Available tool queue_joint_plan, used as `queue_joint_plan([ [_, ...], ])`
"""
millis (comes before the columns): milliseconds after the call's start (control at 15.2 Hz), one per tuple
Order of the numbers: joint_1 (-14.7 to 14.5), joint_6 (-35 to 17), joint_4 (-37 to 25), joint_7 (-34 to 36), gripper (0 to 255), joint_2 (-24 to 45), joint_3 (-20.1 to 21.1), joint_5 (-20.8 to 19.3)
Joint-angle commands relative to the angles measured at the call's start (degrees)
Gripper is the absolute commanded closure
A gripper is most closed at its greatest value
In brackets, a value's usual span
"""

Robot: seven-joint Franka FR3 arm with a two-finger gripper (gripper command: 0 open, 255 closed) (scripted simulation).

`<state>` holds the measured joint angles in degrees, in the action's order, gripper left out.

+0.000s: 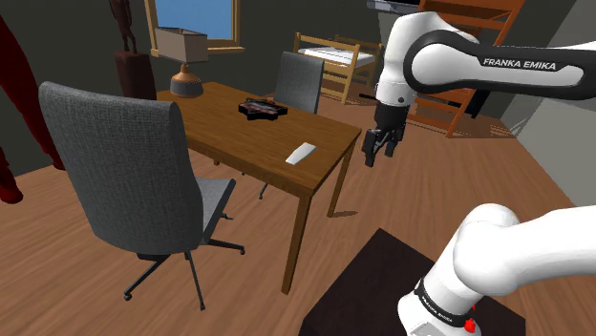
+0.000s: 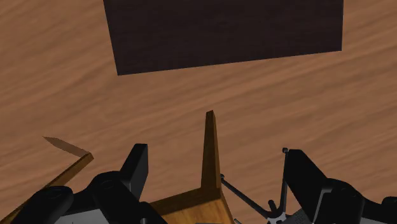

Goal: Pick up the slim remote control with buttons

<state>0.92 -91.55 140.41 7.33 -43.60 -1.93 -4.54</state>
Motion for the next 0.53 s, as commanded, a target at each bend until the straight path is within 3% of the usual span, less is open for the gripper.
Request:
queue_joint_plan([
  [0, 0.00, 0.00, 0.00, 0.00, 0, 0.00, 0.00, 0.00],
  [462, 2.63, -11.12, -4.72, 12.86, 0, 14.99, 2.62, 2.67],
])
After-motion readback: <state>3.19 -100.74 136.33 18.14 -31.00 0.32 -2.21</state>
